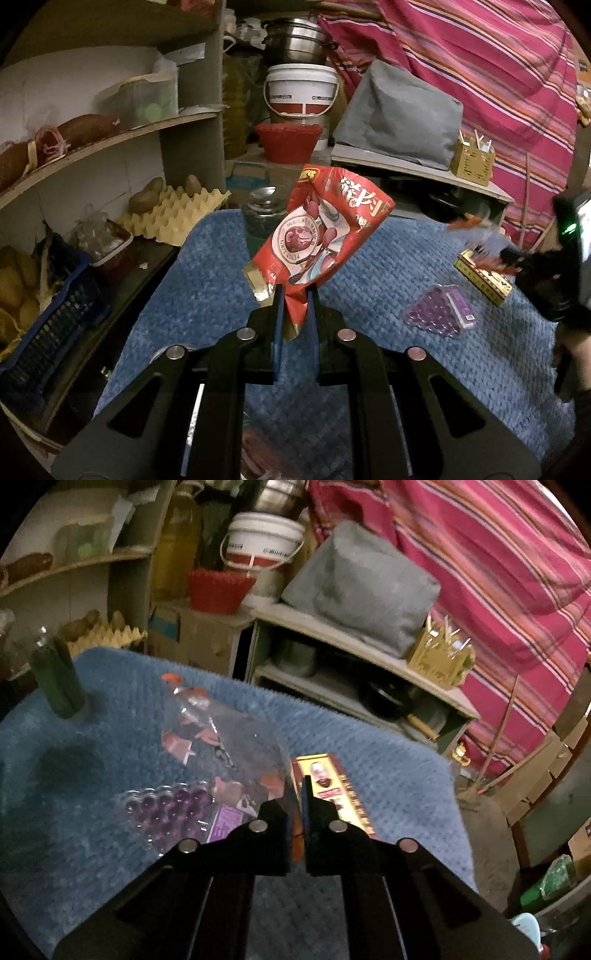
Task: Collect trash
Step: 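Grasp the clear plastic bag with the right tool while the left holds the wrapper, then carry the red wrapper and clear bag over the blue basket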
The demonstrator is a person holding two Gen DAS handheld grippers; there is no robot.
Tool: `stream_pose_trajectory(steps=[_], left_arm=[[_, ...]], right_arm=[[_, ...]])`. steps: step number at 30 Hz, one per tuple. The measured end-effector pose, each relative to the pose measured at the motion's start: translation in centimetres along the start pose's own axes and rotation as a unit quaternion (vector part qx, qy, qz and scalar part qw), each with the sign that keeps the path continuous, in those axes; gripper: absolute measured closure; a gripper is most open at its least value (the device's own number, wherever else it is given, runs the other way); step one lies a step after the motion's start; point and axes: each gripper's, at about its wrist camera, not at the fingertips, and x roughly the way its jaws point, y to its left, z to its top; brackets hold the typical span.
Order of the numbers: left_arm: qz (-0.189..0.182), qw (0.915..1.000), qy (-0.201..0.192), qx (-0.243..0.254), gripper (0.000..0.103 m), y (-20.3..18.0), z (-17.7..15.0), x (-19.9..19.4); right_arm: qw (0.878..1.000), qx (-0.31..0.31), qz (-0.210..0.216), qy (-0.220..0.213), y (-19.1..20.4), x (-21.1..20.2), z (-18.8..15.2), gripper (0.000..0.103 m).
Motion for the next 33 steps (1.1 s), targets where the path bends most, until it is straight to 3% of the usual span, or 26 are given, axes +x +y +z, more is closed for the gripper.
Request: stream_pose_trajectory(steps=[9,19,33], left_arm=[[-0.020,0.9996,-0.017,0.009,0.093,-1.6,0.1,-2.3],[-0.029,0.9992,-0.018,0.022,0.093,-4.8,-1.5,-4.9],[-0.067,0.9939,-0.030,0.083,0.093,-14.0,-3.6,-11.1]], right_arm=[[0.999,0.007,-0.004,-0.043,-3.2,-7.2,-0.8,0.099],[0.999,0.031,-0.005,-0.044,-7.4,-12.8,-5.7,0.099],[0.993,0.099,-0.023,-0.055,-16.9,-18.2,-12.3,0.099]])
